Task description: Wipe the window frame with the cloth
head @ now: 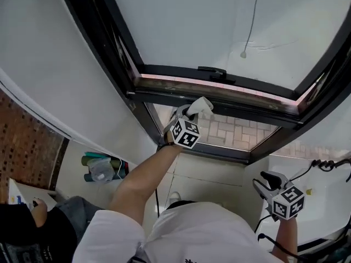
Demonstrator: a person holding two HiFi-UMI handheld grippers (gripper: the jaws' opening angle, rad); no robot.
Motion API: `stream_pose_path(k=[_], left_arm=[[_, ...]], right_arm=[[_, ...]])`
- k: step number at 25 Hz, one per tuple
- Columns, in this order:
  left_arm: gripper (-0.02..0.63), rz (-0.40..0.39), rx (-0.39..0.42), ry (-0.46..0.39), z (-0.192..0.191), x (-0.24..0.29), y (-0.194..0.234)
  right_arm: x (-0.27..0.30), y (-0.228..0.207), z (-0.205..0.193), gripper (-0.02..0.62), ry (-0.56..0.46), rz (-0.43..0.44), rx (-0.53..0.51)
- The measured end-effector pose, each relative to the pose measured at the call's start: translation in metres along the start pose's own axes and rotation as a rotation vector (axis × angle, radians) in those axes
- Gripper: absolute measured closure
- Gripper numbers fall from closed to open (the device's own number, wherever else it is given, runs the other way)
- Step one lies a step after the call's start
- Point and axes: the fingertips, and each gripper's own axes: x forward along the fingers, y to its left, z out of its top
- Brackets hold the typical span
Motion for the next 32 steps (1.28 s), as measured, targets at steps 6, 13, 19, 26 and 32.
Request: stream_pose_path(k=[6, 13, 19, 26, 32], left_arm=[[0.511, 0.119, 0.048, 0.066, -0.061, -0.034, 0.107], [0.511, 0.21, 0.146, 0.125, -0.103, -0.061, 0.199], [0.511, 0.197, 0.348, 0.137, -0.101, -0.073, 0.226], [0.509, 0.174, 0.491, 0.174, -0.093, -0.088, 0.232], [0.509, 0.225, 0.547, 0.166, -0.05, -0.116, 0.267]], right_arm=[[0.028, 0.041, 0.017, 0.433, 0.027, 0.02, -0.015], [0.064, 0.079, 0.037, 0.433, 0.035, 0.033, -0.033], [0.096, 0.118, 0.049, 0.433, 0.023, 0.07, -0.035], [0.118, 0.139, 0.054, 0.433, 0.012, 0.081, -0.039], [0.119, 0.139, 0.06, 0.433, -0.013, 0.066, -0.037]])
